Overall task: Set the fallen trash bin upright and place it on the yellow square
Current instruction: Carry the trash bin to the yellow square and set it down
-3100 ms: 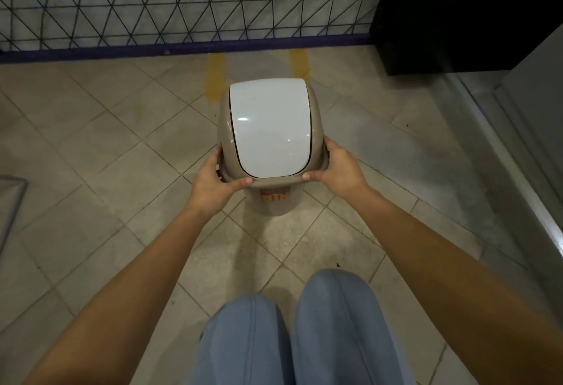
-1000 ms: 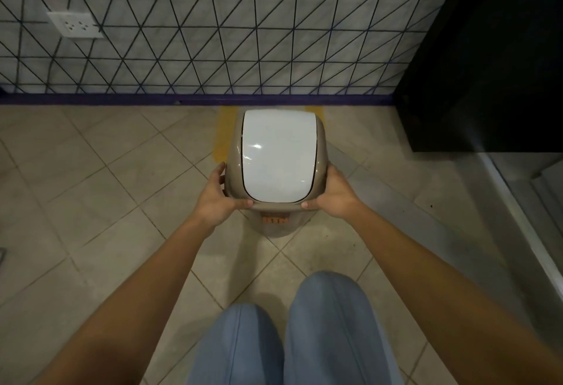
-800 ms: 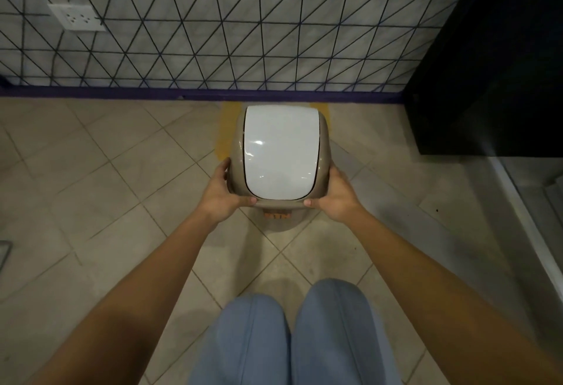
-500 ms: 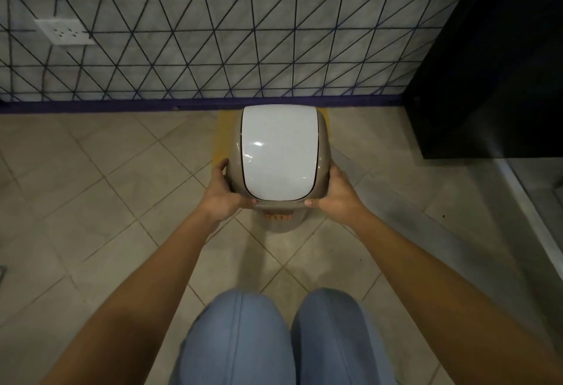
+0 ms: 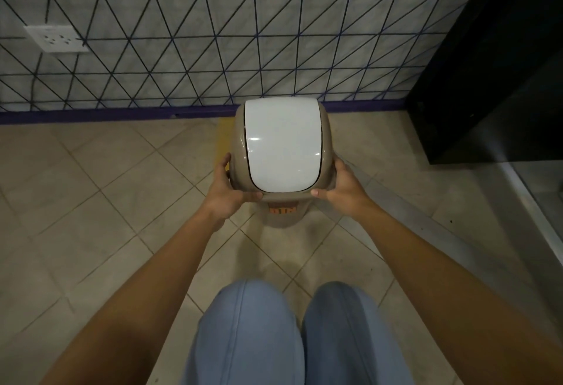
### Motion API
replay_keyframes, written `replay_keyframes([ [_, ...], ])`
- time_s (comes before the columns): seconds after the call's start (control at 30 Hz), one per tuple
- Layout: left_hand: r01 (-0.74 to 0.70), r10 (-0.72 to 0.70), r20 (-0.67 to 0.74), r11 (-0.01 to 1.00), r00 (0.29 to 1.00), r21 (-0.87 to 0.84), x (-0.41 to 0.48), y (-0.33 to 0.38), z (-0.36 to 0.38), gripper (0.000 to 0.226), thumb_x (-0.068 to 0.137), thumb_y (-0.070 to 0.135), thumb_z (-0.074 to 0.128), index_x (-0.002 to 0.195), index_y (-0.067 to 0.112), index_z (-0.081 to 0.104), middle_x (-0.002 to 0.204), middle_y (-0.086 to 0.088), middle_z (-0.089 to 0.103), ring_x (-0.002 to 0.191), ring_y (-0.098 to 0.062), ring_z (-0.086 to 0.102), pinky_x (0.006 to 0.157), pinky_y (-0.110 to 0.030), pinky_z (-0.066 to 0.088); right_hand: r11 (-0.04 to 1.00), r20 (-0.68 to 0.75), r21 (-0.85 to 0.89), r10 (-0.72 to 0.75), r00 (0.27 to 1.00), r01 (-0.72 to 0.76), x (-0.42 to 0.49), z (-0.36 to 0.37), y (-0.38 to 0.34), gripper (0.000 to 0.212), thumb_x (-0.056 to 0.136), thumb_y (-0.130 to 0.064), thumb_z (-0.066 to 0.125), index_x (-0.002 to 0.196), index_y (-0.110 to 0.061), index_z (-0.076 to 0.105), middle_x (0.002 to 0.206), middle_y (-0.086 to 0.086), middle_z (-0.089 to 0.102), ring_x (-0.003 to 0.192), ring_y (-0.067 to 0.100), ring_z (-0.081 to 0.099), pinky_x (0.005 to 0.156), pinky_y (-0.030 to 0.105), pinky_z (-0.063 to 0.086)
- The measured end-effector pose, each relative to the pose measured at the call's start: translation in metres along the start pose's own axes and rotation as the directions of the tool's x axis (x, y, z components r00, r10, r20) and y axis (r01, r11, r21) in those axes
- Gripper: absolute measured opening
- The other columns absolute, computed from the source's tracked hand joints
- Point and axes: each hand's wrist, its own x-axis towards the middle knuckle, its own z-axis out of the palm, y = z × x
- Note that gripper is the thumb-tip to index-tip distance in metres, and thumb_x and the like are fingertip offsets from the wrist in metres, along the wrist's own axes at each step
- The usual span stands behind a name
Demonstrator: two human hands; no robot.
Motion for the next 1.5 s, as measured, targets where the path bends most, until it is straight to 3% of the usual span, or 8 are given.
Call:
replay_keyframes([
  [0.13,0.032,-0.032,-0.001,0.999,0.999,-0.004,0.009,0.0,-0.005,0.117,0.055,0.0,0.085,0.147,0.017,0.014,0.127,0.002,0.045,0.115,-0.018,0.047,0.084,-0.027,0.05,0.998,-0.022,0.061,-0.008,1.0,0.009,0.003,0.003,0.002,0.088,0.072,-0.007,0.075,0.145,-0.022,0.026,0.139,-0.005,0.043,0.131,0.016,0.04,0.108,0.033,0.036],
  [0.27,0.055,-0.055,0.047,0.998,0.997,0.007,0.012,-0.003,-0.011,0.093,0.051,0.006,0.087,0.133,0.011,0.042,0.119,0.0,0.057,0.111,-0.021,0.056,0.069,-0.018,0.053,0.994,0.015,0.1,0.049,0.999,-0.05,0.002,0.001,0.004,0.103,0.064,-0.012,0.083,0.145,-0.024,0.02,0.115,-0.024,0.044,0.116,0.005,0.042,0.091,0.019,0.039],
  [0.63,0.038,-0.034,0.109,0.999,0.994,-0.038,0.035,0.001,-0.014,0.099,0.061,0.002,0.082,0.141,0.015,0.027,0.126,0.001,0.049,0.102,-0.005,0.053,0.065,-0.013,0.052,0.988,0.039,0.112,0.107,0.993,-0.111,0.03,-0.004,0.001,0.122,0.057,-0.003,0.086,0.148,-0.013,0.006,0.149,0.004,0.035,0.134,0.02,0.037,0.107,0.038,0.038],
  [0.8,0.003,0.001,0.117,0.999,0.993,-0.037,0.053,0.008,-0.011,0.095,0.063,0.001,0.081,0.14,0.015,0.028,0.116,0.008,0.05,0.099,-0.004,0.052,0.063,-0.011,0.051,0.988,0.047,0.107,0.103,0.994,-0.108,0.05,-0.01,-0.001,0.121,0.058,-0.006,0.086,0.148,-0.015,0.006,0.149,0.004,0.035,0.126,0.012,0.038,0.1,0.028,0.037],
  [1.13,-0.018,0.021,0.107,1.0,0.994,-0.025,0.072,0.012,-0.01,0.112,0.06,0.009,0.083,0.147,0.023,0.014,0.132,-0.001,0.044,0.113,-0.016,0.05,0.072,-0.017,0.05,0.991,0.06,0.071,0.108,0.992,-0.112,0.072,-0.018,-0.007,0.126,0.055,-0.012,0.088,0.149,-0.017,0.004,0.149,0.004,0.035,0.134,0.018,0.036,0.102,0.028,0.036],
  [1.3,-0.049,0.056,0.087,0.996,0.995,-0.073,0.077,0.015,-0.008,0.127,0.062,0.008,0.082,0.147,0.029,-0.009,0.148,-0.004,0.031,0.127,-0.02,0.04,0.096,-0.039,0.046,0.997,0.067,0.062,0.047,0.997,-0.051,0.079,-0.022,-0.013,0.12,0.057,-0.009,0.087,0.148,-0.019,0.009,0.145,0.003,0.04,0.133,0.019,0.038,0.109,0.04,0.036],
  [1.43,-0.101,0.102,0.071,0.995,0.992,-0.015,0.081,0.021,-0.007,0.118,0.062,0.016,0.082,0.149,0.029,0.003,0.148,-0.001,0.032,0.125,-0.018,0.041,0.088,-0.031,0.048,1.0,0.025,-0.014,-0.02,0.999,0.02,0.083,-0.022,-0.021,0.112,0.059,-0.01,0.086,0.147,-0.019,0.018,0.142,0.0,0.043,0.125,0.009,0.038,0.102,0.026,0.033],
  [1.5,-0.148,0.146,0.041,0.988,0.988,0.049,0.082,0.023,-0.005,0.11,0.062,0.019,0.083,0.148,0.026,0.014,0.146,0.0,0.035,0.122,-0.019,0.044,0.087,-0.032,0.051,0.996,-0.003,-0.039,-0.084,0.996,0.084,0.085,-0.021,-0.025,0.109,0.057,-0.009,0.087,0.145,-0.016,0.024,0.143,0.003,0.043,0.13,0.015,0.039,0.107,0.03,0.034],
])
